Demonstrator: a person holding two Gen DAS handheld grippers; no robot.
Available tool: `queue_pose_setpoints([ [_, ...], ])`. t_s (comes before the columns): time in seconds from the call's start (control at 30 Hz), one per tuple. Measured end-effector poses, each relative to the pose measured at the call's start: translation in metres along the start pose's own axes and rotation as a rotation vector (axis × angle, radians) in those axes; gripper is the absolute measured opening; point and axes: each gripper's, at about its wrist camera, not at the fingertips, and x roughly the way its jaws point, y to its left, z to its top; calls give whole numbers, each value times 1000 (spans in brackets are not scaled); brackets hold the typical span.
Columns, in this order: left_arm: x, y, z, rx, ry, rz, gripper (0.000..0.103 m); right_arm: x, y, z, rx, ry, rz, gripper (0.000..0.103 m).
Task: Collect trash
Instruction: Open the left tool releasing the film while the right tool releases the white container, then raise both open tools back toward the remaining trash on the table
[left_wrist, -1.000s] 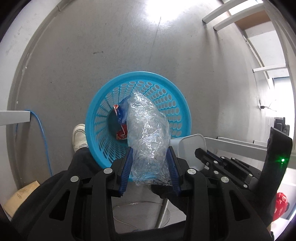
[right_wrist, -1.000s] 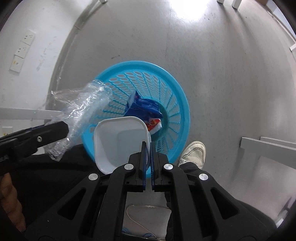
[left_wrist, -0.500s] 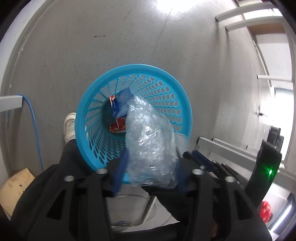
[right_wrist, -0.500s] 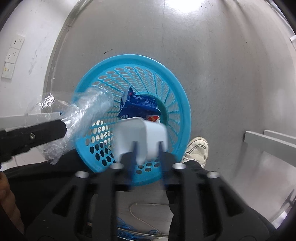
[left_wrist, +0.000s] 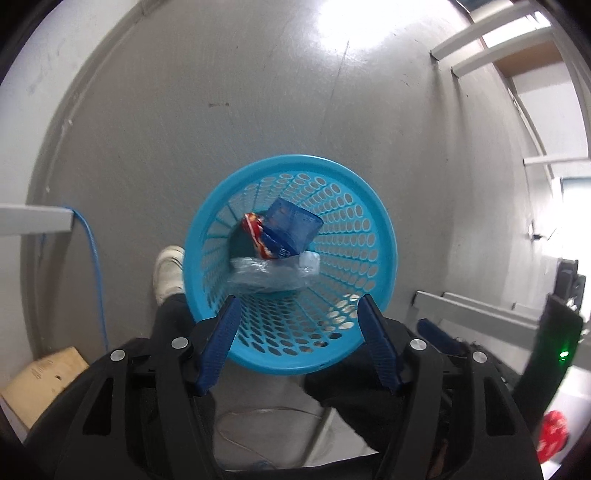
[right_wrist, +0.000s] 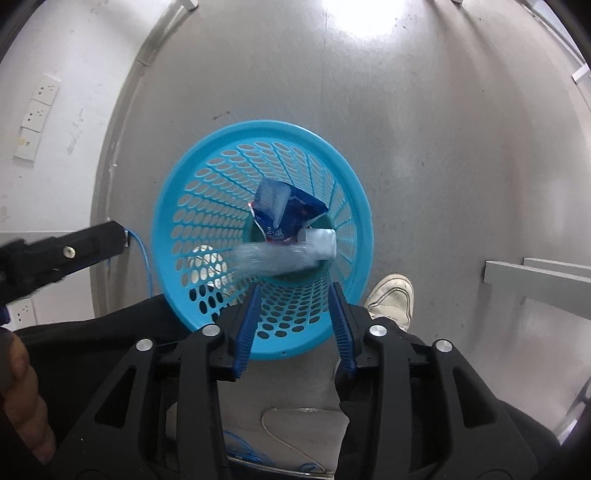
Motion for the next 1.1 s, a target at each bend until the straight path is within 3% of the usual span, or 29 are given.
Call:
queue_pose_setpoints([
  [0.43, -46, 2, -33, 23, -159, 11, 71, -65, 26, -37, -115, -170, -38, 50],
  [0.57, -63, -5, -54, 78, -223, 46, 75, -90, 30, -55, -146, -211, -5, 55],
  [0.7, -77, -3, -69, 65, -246, 34, 77, -120, 27, -79, -146, -250, 60, 62],
  [0.87, -100, -9, -93, 91, -324, 63, 90, -152, 22, -105, -122, -289, 96, 64],
  [1.1, -138, -5, -131, 107, -415, 36, 97, -198, 23, -151, -158, -366, 119, 75],
])
